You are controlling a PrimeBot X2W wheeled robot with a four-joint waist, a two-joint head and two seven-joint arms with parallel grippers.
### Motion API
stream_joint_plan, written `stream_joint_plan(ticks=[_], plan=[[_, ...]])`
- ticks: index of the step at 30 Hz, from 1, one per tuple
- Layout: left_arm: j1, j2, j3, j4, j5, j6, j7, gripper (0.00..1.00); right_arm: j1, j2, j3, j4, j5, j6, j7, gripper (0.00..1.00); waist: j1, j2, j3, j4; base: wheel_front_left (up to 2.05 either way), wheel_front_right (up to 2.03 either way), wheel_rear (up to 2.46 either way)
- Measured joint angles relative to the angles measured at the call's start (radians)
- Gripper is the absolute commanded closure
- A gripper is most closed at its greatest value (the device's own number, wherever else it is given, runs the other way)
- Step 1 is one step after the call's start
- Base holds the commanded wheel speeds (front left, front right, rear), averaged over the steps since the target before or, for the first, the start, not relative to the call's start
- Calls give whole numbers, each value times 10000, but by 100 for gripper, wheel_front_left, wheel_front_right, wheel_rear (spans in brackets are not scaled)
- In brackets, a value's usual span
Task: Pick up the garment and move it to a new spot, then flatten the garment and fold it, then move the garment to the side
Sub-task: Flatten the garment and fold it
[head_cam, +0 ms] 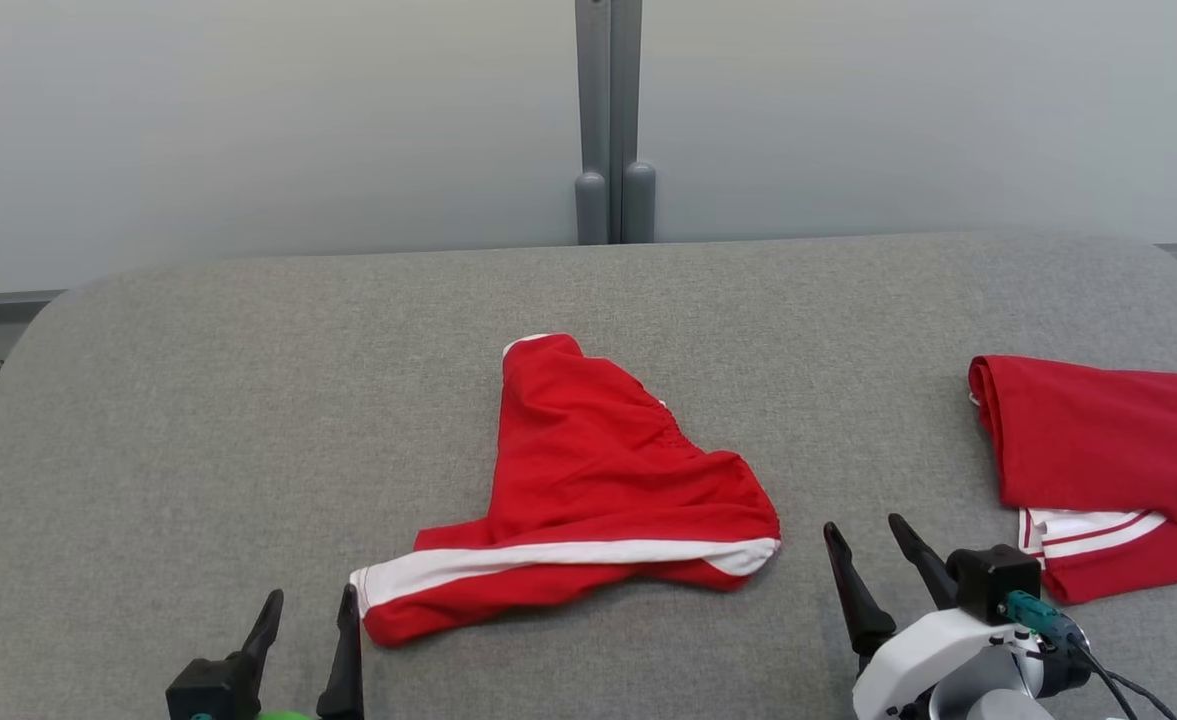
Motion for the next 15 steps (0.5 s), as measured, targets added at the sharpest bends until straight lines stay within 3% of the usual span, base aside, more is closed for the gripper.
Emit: stream_joint_plan(ticks=[15], plan=[[124,-15,-75,-31,-96,0,0,0,121,44,-8,-36,-2,0,0,0,0,0,58,21,0,0,0]])
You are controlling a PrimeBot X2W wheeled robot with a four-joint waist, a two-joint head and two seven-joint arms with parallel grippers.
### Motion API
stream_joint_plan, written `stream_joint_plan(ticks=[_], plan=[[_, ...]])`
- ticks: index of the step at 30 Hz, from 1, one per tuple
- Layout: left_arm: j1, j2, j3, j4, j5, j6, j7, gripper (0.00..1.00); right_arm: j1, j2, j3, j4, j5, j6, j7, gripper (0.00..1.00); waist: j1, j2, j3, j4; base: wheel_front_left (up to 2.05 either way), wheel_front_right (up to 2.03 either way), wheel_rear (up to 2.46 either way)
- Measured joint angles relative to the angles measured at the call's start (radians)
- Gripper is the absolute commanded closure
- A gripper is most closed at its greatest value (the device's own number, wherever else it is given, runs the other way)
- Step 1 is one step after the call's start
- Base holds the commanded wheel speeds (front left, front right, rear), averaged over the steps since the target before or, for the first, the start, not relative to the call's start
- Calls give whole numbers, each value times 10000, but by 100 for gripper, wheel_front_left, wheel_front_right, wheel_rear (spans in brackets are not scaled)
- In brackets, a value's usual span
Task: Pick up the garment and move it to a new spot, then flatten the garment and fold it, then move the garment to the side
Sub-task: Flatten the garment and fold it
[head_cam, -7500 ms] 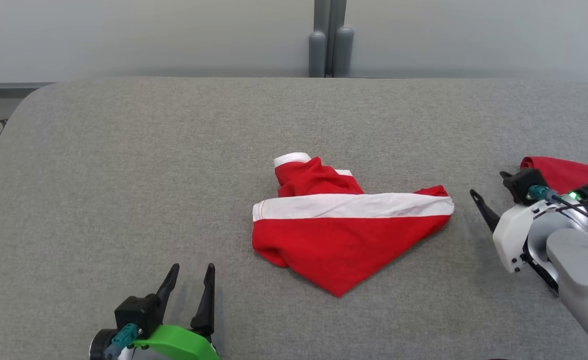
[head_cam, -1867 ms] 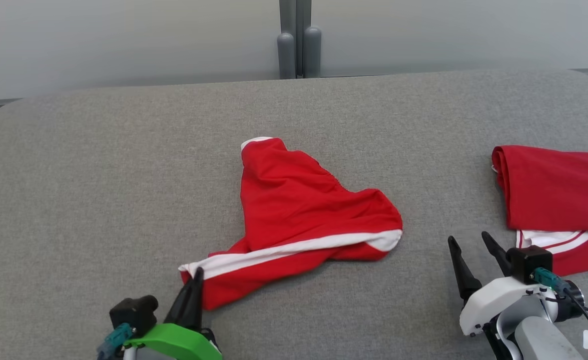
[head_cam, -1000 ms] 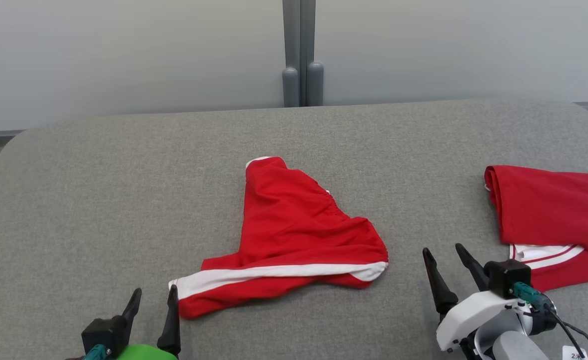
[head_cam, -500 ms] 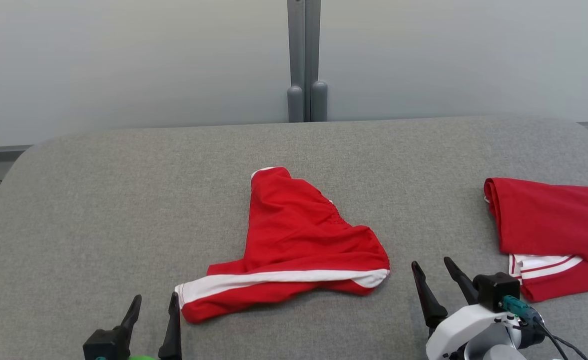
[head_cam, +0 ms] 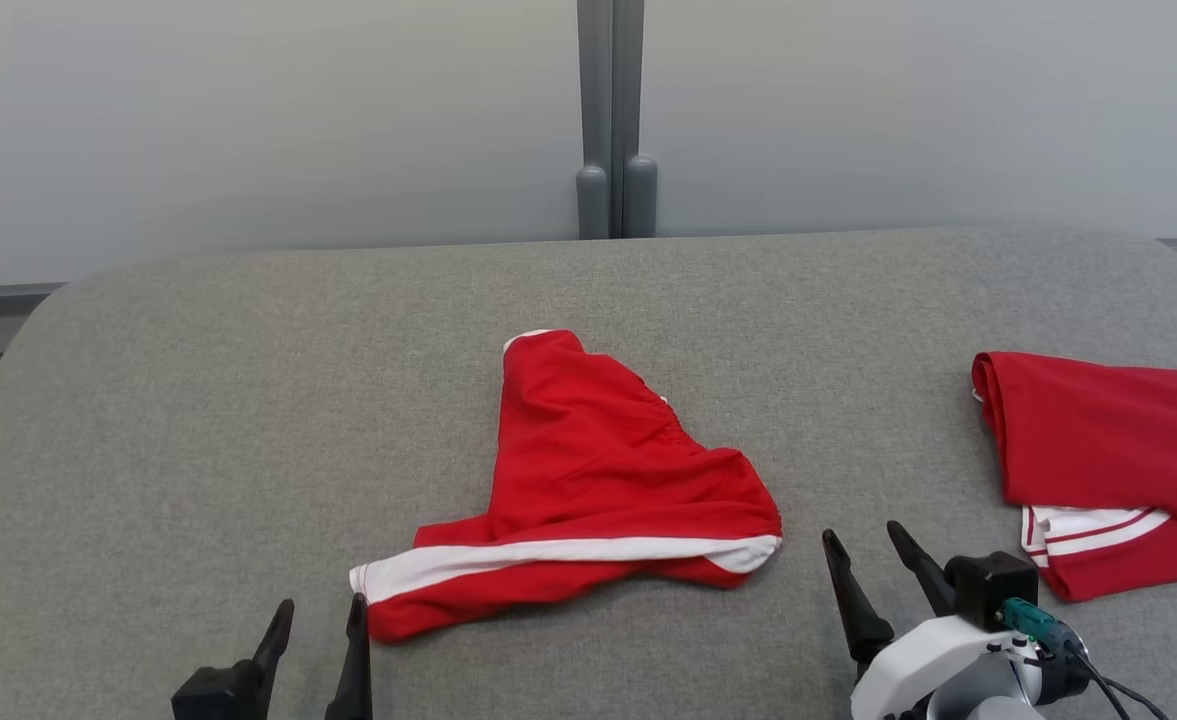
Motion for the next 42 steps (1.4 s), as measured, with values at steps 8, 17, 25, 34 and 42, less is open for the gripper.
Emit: stream_joint_plan(ticks=[8,17,25,34,42], plan=[[-497,-21,-566,683,-1549,0,0,0,-82,-61,201,82,-6,0,0,0,0,0,387,-17,0,0,0],[-1264,17,-1097,1611,-3455,0,0,0,-369,-267,353,146,81,0,0,0,0,0,919,-103,0,0,0],[-1549,253,-1020,1958,-4224,2,0,0,-530,-301,343,136,102,0,0,0,0,0,1208,-187,0,0,0],[-1997,328,-1085,2625,-4268,0,0,0,-766,-347,366,113,94,0,0,0,0,0,1545,-257,0,0,0],[-2280,399,-1423,2964,-3776,0,0,0,-870,-397,391,105,61,0,0,0,0,0,1741,-384,0,0,0]])
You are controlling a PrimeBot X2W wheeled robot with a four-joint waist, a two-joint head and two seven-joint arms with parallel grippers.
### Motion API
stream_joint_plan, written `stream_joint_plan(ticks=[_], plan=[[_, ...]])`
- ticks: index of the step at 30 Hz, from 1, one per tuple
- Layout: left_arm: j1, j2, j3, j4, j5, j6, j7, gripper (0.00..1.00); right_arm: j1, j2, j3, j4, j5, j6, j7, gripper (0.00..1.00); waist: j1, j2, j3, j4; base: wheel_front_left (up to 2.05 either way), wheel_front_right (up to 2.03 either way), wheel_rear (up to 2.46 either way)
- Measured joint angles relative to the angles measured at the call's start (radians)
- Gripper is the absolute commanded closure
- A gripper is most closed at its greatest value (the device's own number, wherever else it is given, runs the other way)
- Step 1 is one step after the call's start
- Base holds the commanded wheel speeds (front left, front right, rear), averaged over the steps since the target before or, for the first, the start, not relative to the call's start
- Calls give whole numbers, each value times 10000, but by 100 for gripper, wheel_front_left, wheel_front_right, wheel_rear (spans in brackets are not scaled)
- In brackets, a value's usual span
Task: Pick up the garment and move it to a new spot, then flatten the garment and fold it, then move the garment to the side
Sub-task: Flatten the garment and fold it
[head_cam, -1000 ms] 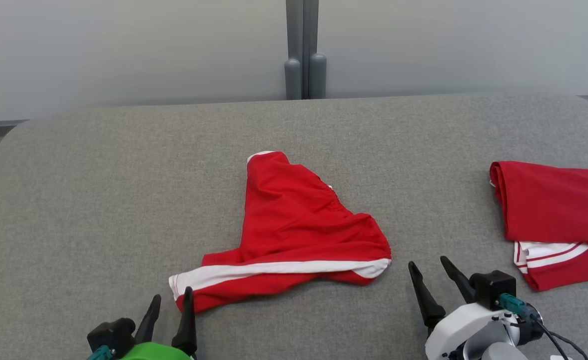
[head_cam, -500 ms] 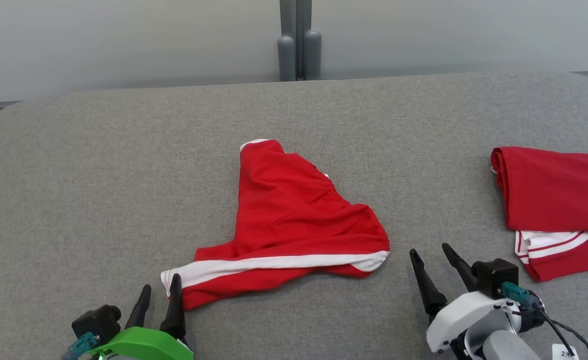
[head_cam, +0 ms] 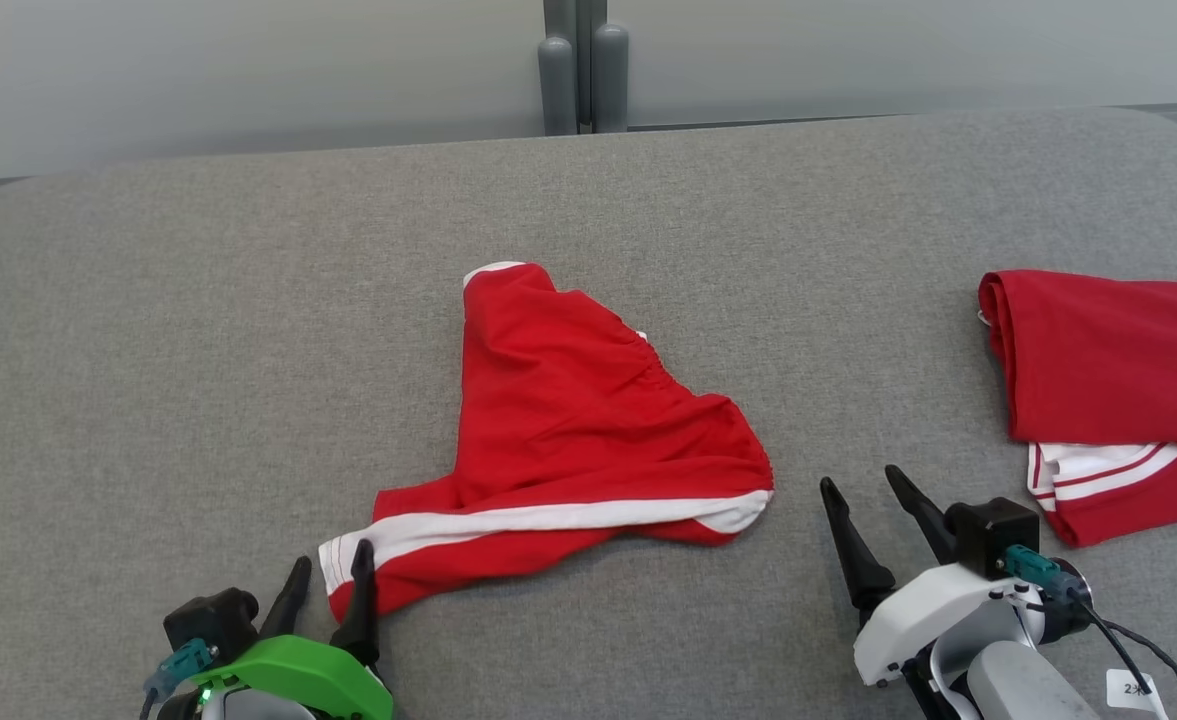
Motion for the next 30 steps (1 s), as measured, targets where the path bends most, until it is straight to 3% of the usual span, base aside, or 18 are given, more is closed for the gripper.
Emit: stream_joint_plan(ticks=[6,7,9,11,12,13,19,30], plan=[[-32,-42,-190,130,268,0,-4,0,-2,-8,-12,4,-33,0,0,0,0,0,-24,-16,0,0,0],[-31,-50,-217,167,278,0,-6,8,-2,-6,-12,4,-46,0,0,0,0,0,-39,-14,0,0,0],[-31,-75,-228,215,278,0,-10,52,-2,0,-8,4,-69,0,0,0,0,0,-52,-14,0,0,0],[-32,-84,-205,159,284,2,-10,69,-2,2,-6,0,-71,0,0,0,0,0,-49,-15,0,0,0],[-33,-90,-203,140,295,0,-8,89,-2,2,-6,-2,-71,0,0,0,0,0,-47,-14,0,0,0],[-33,-102,-198,119,307,2,-8,100,-2,4,-6,-2,-71,0,0,0,0,0,-42,-13,0,0,0],[-29,-115,-67,-117,389,0,-2,100,-1,58,184,96,161,0,0,0,0,0,-37,46,0,0,0],[140,-52,909,-763,1294,0,-2,100,-392,-125,1839,591,1335,0,0,0,0,0,50,503,0,0,0]])
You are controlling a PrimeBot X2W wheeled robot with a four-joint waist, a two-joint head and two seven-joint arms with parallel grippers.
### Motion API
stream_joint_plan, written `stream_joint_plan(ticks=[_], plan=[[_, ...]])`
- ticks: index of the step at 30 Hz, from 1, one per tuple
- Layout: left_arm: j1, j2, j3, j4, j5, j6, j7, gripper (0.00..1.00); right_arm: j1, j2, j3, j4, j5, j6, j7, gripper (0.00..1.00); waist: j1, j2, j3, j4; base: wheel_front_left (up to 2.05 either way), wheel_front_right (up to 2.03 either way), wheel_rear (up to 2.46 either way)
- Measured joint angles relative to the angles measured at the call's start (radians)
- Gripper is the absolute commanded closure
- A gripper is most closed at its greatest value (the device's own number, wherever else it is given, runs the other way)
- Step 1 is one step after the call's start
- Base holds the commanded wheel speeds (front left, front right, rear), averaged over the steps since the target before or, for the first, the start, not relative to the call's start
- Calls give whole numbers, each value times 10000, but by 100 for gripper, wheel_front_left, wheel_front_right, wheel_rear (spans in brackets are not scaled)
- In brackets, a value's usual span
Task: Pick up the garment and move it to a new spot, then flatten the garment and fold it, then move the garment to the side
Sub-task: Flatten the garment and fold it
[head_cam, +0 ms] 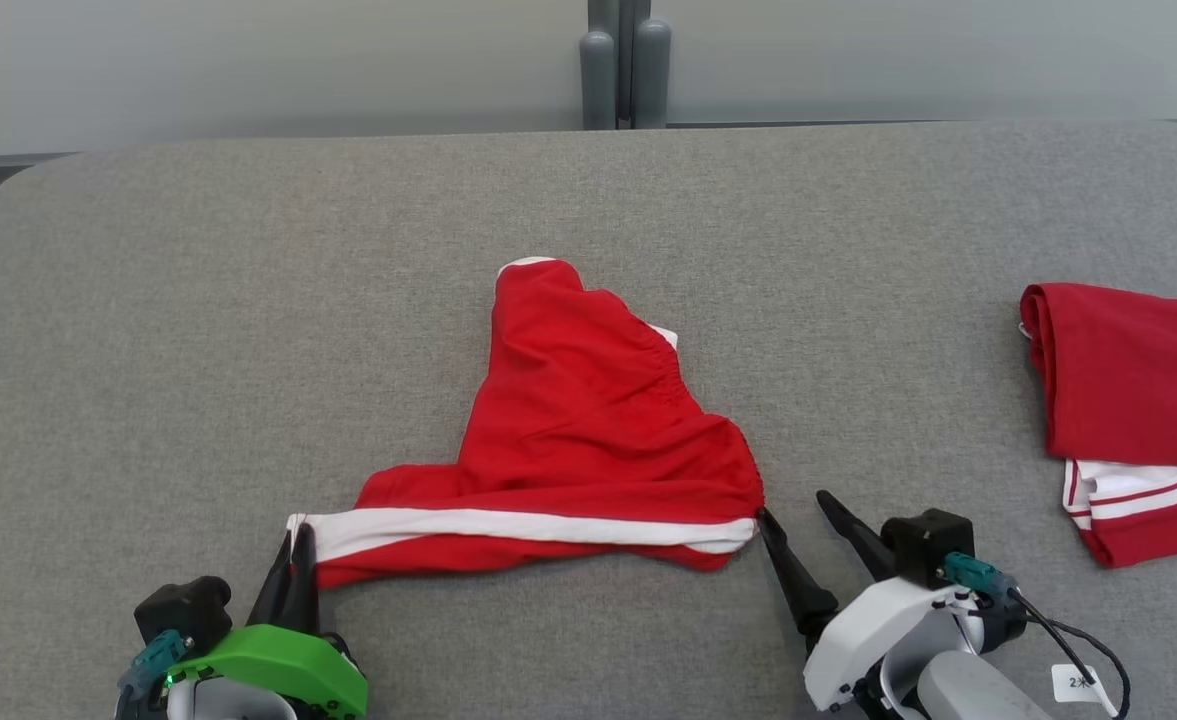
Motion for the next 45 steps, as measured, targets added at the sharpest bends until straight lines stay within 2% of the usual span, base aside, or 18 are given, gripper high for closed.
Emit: stream_joint_plan(ticks=[11,18,19,20,21,22,28,32,38,41,43,44,45], plan=[[-18,-107,151,-56,184,0,0,100,-345,-527,1785,29,1068,0,-2,0,0,0,147,157,0,0,0],[-26,-150,140,-100,199,0,0,100,-354,-853,2326,-79,1590,0,-2,2,0,0,197,93,0,0,0],[-30,-151,142,-100,199,0,0,100,-375,-863,2385,-82,1611,-2,-2,12,0,0,205,88,0,0,0],[-37,-153,132,-104,201,0,0,100,-413,-872,2443,-82,1655,-2,-2,53,0,0,215,88,0,0,0],[-50,-153,123,-107,201,0,0,100,-467,-876,2506,-100,1670,-2,0,80,0,0,226,92,0,0,0],[-73,-157,113,-109,203,0,0,100,-521,-874,2537,-142,1691,0,0,100,0,0,234,102,0,0,0],[-130,-151,56,-90,221,0,0,100,-577,-970,2575,-299,1737,0,0,100,0,0,191,168,0,0,0],[-69,-144,109,-203,270,0,0,100,-473,-1055,2251,-604,1764,0,0,100,0,0,-58,159,0,0,0],[-139,73,-180,-1085,384,0,2,100,-469,-1183,1760,-1210,1839,0,0,100,0,0,-705,113,0,0,0],[-923,568,-825,-1570,460,0,2,100,-1152,-1354,1599,-1381,1862,0,0,100,0,0,-988,93,0,0,0],[-1784,1093,-1371,-1772,441,0,2,100,-1918,-1450,1615,-1373,1952,-2,0,100,0,0,-1053,83,0,0,0],[-2313,1335,-1666,-1778,324,0,2,100,-2382,-1515,1703,-1313,1994,0,0,100,0,0,-1032,81,0,0,0],[-3489,1829,-2372,-1745,104,0,2,100,-3492,-1705,1871,-1145,1998,0,167,100,0,0,-935,78,0,0,0]])
